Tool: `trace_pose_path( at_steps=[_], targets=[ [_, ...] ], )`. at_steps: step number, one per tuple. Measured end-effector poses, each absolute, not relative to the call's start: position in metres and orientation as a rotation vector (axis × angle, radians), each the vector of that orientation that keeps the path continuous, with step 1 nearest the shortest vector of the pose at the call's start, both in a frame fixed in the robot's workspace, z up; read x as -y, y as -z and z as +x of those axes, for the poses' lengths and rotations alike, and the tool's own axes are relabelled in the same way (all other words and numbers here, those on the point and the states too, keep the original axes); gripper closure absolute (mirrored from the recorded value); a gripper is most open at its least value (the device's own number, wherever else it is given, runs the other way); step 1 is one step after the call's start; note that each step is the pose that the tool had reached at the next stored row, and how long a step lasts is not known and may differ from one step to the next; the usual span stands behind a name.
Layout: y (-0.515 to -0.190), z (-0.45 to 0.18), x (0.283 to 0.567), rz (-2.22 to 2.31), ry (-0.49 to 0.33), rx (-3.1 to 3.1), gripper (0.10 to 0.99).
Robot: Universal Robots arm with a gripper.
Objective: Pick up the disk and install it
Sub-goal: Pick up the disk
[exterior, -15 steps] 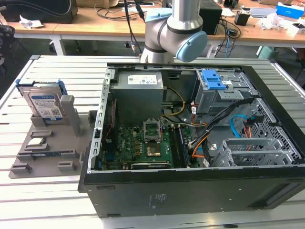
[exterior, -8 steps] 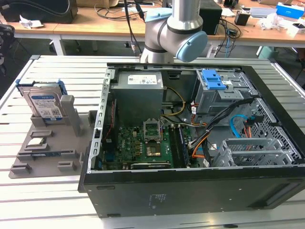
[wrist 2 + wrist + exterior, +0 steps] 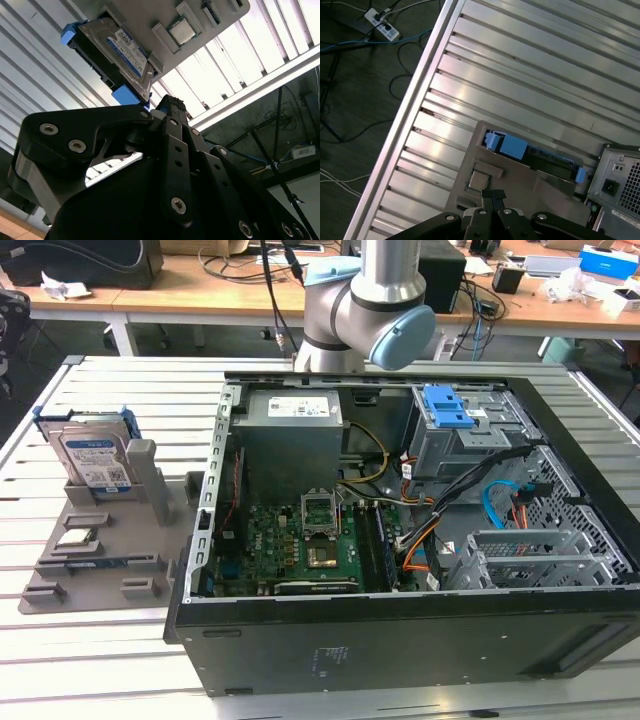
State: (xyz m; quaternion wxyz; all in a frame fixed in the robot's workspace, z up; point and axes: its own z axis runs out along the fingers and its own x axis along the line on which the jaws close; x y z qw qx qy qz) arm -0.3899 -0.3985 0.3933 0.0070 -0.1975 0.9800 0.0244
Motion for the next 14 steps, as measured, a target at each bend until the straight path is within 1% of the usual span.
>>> trace_pose_path(
  at_steps=[14],
  targets=[
    [-0.3933,-0.3899,0.3985,-0.847,-0.078,-3.014,0.980]
  ],
)
